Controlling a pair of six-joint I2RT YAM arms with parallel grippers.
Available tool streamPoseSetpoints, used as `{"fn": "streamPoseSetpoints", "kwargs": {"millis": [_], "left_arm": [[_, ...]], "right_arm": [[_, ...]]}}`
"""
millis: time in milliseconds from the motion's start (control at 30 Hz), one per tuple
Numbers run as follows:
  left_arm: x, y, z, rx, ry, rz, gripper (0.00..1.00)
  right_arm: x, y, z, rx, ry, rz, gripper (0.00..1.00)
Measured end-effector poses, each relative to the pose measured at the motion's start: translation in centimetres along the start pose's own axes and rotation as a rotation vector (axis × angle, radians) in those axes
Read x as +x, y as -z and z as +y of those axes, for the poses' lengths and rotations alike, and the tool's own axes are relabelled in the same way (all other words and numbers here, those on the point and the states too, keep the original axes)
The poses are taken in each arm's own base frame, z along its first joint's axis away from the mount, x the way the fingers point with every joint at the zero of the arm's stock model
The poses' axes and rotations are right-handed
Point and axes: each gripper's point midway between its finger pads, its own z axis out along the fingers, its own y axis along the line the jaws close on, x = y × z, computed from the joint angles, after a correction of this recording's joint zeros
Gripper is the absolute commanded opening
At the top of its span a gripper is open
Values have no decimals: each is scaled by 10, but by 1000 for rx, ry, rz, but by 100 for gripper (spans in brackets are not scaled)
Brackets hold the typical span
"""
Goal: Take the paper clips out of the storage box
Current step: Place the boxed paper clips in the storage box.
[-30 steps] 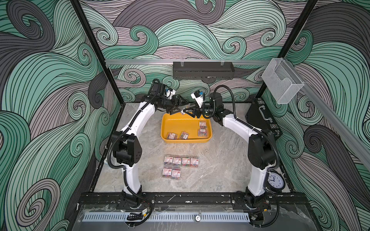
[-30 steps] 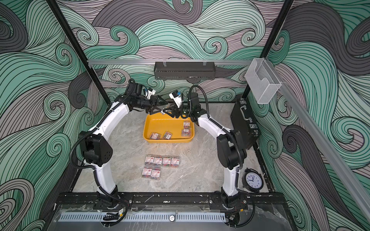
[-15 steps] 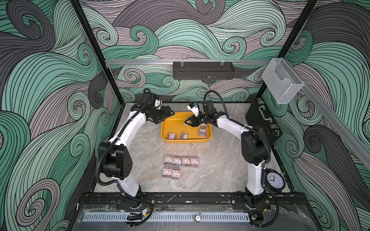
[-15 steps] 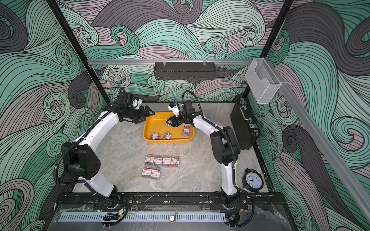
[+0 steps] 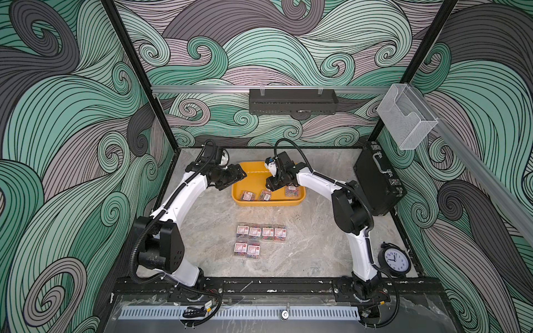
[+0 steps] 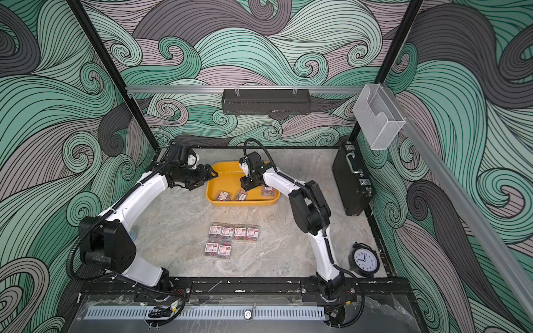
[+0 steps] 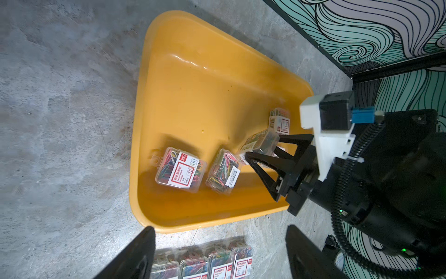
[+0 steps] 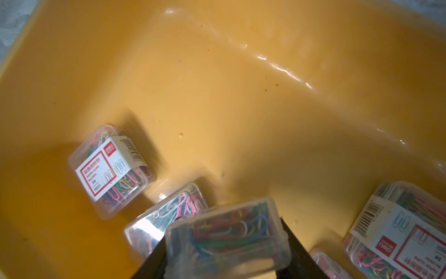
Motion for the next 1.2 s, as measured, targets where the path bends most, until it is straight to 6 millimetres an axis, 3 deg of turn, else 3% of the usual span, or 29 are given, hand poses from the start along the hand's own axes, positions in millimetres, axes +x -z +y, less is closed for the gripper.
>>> {"fn": "streamPoseSetpoints", "kwargs": {"millis": [300,600,933,1200], "left_arm": [[2,4,2,-6,-6,-15,83],[2,4,3,-11,-17,-16,83],[4,5,4,-18,-34,-9,83],[0,13,-2,-13,-87,-12,82]], "right_arm": [[-8,-19,0,99,65,58,59],[-14,-32,-6,144,118,95,81],[-9,-29,-10,166,145,121,82],[0,-29,-26,231,143,152,78]]}}
